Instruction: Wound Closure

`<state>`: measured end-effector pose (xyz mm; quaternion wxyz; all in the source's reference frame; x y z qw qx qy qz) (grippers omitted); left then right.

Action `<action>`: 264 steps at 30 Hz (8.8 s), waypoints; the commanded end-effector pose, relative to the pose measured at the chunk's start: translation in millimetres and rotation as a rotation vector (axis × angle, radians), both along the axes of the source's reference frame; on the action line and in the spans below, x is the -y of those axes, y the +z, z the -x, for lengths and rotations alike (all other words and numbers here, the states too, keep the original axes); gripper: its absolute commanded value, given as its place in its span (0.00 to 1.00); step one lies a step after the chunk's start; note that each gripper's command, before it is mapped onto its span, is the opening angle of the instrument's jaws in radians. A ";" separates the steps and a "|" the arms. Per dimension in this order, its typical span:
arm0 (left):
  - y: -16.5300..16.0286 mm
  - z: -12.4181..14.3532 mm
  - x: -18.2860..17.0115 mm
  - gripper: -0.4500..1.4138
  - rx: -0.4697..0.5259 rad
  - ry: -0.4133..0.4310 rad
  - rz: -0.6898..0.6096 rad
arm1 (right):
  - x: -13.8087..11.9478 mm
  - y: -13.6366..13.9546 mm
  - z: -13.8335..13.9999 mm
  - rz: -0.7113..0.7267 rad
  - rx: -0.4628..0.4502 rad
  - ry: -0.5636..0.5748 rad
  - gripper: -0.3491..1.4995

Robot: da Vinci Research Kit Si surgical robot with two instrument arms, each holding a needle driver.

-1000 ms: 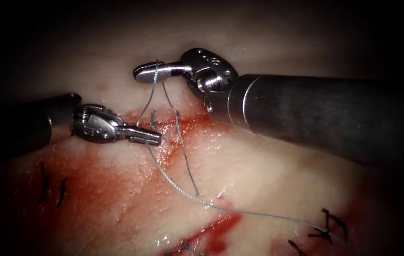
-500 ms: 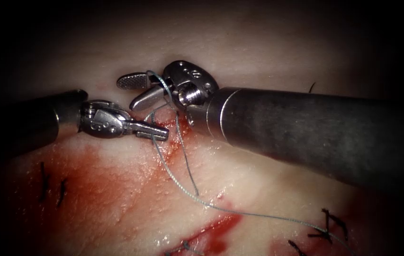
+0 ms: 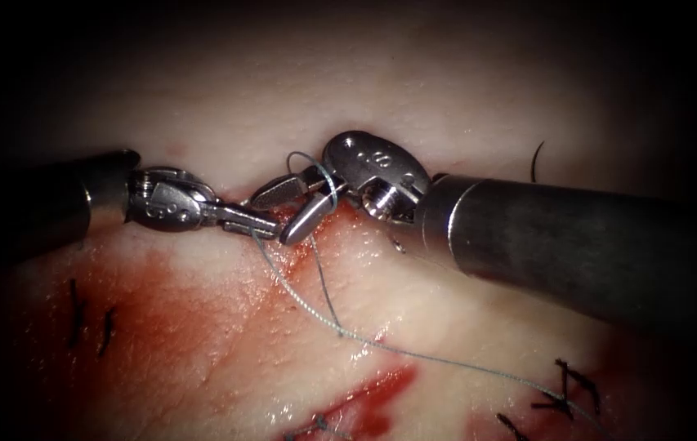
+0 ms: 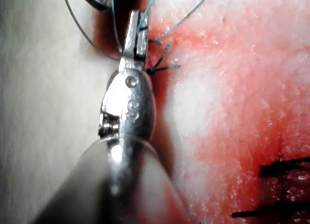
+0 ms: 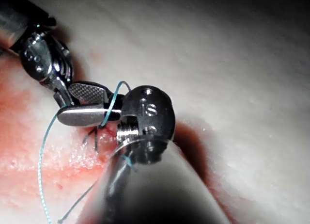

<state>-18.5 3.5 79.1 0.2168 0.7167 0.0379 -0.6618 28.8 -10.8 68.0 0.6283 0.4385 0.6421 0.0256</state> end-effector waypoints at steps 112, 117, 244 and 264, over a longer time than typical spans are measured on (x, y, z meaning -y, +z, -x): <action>-9.8 8.2 33.1 0.00 -0.121 0.155 -0.265 | -10.8 13.0 -2.9 0.259 0.396 -0.199 0.00; -9.4 8.3 34.8 0.00 -0.103 0.217 -0.287 | -10.8 13.1 -3.0 0.249 0.420 -0.178 0.00; -20.2 -1.4 -0.4 0.00 -0.038 -0.179 0.466 | 0.2 1.4 -3.7 -0.001 -0.062 0.137 0.01; -21.2 2.6 -4.2 0.00 0.268 -0.566 0.167 | 1.5 6.7 -7.7 -0.028 -0.093 0.311 0.00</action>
